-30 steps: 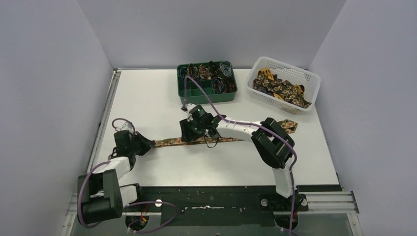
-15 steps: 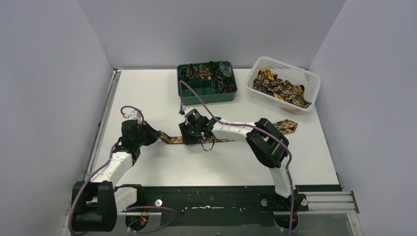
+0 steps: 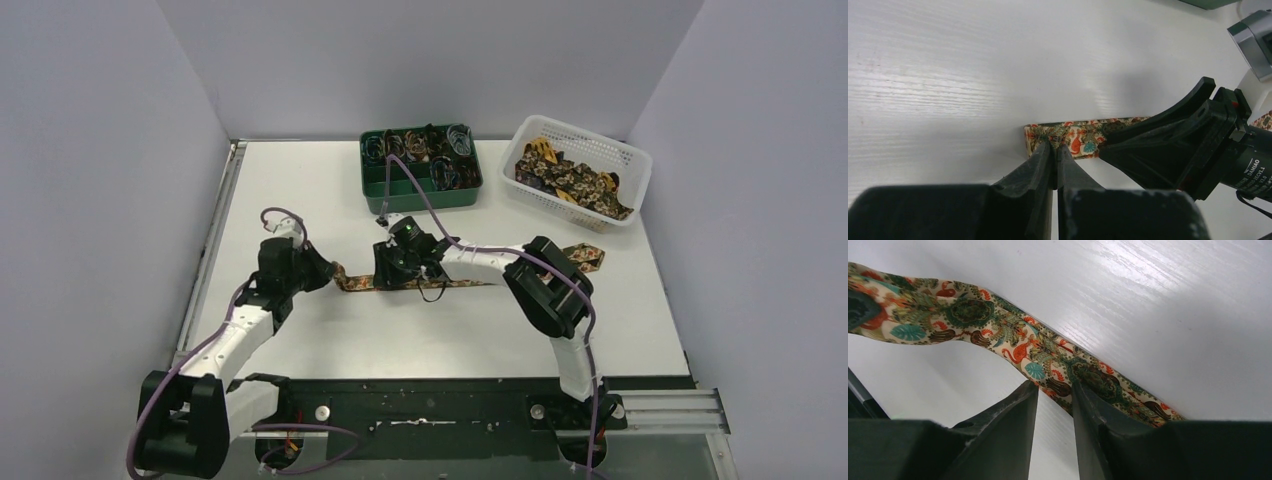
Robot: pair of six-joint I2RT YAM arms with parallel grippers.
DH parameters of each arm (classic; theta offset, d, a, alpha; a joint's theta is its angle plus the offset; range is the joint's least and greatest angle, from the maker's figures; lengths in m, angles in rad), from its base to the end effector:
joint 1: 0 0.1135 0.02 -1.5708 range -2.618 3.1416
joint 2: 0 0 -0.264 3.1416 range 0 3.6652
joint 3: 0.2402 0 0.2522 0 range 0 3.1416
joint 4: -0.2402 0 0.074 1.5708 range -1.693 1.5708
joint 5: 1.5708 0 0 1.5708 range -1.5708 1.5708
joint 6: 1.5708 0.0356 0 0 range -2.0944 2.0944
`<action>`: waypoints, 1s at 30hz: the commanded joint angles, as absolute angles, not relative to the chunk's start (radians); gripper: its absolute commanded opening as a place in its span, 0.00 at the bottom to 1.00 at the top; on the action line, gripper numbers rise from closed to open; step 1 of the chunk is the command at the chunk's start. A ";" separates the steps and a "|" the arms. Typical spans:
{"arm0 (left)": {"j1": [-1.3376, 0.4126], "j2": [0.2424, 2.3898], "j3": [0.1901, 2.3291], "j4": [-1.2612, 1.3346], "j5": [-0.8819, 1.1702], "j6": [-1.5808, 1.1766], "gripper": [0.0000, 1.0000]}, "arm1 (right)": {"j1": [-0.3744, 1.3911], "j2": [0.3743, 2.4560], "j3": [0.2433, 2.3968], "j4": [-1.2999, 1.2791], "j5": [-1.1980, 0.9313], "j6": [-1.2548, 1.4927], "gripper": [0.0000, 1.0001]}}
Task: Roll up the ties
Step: Flatten out the tie at the center of the board.
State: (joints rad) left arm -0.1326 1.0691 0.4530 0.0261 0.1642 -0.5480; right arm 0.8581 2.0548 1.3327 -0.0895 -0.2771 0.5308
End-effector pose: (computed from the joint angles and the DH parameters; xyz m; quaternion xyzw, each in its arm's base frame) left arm 0.2156 -0.0346 0.1917 -0.1435 0.8682 -0.2249 0.4183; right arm 0.2809 0.3399 0.1518 -0.2004 0.8993 0.3334 0.1999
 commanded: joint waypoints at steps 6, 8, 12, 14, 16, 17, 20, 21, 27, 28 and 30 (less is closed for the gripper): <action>-0.252 1.161 0.551 0.047 0.084 -0.525 0.00 | 0.835 2.015 1.291 -0.008 -0.352 0.590 0.34; -0.262 1.168 0.548 0.076 0.081 -0.544 0.00 | 0.830 2.017 1.288 -0.008 -0.357 0.598 0.34; -0.292 1.207 0.553 0.117 0.085 -0.563 0.00 | 0.823 2.002 1.268 0.035 -0.368 0.617 0.34; -0.307 1.241 0.559 0.126 0.089 -0.568 0.00 | 0.819 1.990 1.261 0.040 -0.367 0.622 0.33; -0.331 1.265 0.559 0.140 0.086 -0.568 0.00 | 0.813 1.971 1.245 0.065 -0.375 0.624 0.34; -0.339 1.273 0.556 0.146 0.081 -0.568 0.00 | 0.809 1.960 1.232 0.086 -0.386 0.626 0.34; -0.354 1.285 0.555 0.162 0.070 -0.575 0.00 | 0.800 1.924 1.204 0.125 -0.422 0.631 0.35; -0.358 1.287 0.556 0.166 0.070 -0.575 0.00 | 0.798 1.906 1.201 0.108 -0.411 0.627 0.35; -0.377 1.316 0.584 0.148 0.075 -0.548 0.00 | 0.759 1.787 1.126 0.059 -0.340 0.618 0.37; -0.381 1.322 0.587 0.147 0.073 -0.544 0.00 | 0.746 1.771 1.107 0.056 -0.331 0.623 0.38; -0.388 1.338 0.595 0.145 0.067 -0.552 0.00 | 0.723 1.737 1.068 0.056 -0.323 0.622 0.38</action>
